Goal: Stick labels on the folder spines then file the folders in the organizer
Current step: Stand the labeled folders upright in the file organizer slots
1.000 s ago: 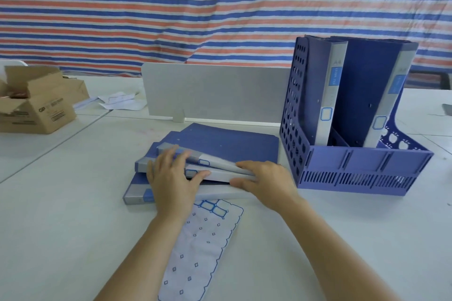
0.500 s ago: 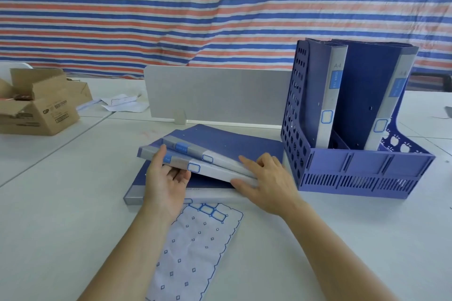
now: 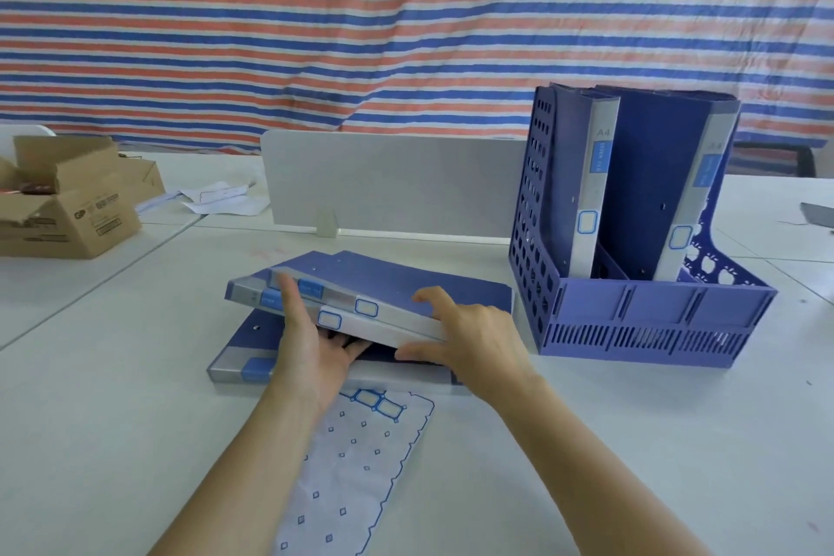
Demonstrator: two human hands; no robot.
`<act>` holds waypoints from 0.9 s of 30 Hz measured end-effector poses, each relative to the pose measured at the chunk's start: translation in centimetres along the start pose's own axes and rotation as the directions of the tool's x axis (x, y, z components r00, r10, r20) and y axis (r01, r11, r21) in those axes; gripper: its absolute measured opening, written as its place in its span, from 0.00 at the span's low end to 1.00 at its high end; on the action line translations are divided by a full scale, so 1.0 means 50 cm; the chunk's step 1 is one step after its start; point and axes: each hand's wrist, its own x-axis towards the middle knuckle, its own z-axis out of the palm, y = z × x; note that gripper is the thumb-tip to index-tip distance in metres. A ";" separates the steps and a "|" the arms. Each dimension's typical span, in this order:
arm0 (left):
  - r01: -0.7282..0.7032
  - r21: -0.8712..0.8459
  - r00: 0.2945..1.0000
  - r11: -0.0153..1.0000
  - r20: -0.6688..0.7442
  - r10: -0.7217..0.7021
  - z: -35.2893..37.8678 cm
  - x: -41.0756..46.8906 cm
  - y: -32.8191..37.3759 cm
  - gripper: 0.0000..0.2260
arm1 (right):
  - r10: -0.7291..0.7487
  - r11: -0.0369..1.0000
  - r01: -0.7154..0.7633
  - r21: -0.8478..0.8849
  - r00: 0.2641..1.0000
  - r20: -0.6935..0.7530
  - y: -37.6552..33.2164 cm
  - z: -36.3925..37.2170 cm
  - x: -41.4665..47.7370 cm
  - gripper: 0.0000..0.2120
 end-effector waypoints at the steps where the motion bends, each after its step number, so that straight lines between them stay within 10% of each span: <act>1: 0.005 0.002 1.000 1.000 -0.020 -0.005 0.003 -0.003 0.001 0.28 | 0.025 0.995 -0.022 0.096 0.999 -0.031 -0.001 -0.012 -0.002 0.30; 4: 0.059 -0.026 0.997 0.998 -0.045 -0.060 0.004 -0.016 0.008 0.30 | 0.094 0.960 -0.051 0.276 0.985 -0.144 -0.001 -0.058 -0.010 0.21; 8: 0.041 0.000 0.999 0.999 -0.033 -0.041 0.011 -0.035 0.019 0.23 | -0.101 0.987 0.127 0.101 0.967 -0.233 -0.005 -0.093 -0.038 0.17; 14: -0.148 0.267 0.985 0.952 -0.053 0.167 0.048 -0.086 0.035 0.27 | -0.047 0.995 0.049 -0.084 0.999 0.027 -0.024 -0.112 -0.082 0.43; 19: -0.229 0.419 0.968 0.878 0.007 0.249 0.076 -0.125 0.040 0.23 | -0.077 0.985 0.098 -0.144 0.987 0.143 -0.051 -0.152 -0.101 0.29; 27: -0.096 0.395 0.984 0.914 -0.101 0.147 0.088 -0.173 -0.008 0.17 | 0.034 0.994 -0.044 -0.098 0.994 -0.107 -0.030 -0.263 -0.182 0.13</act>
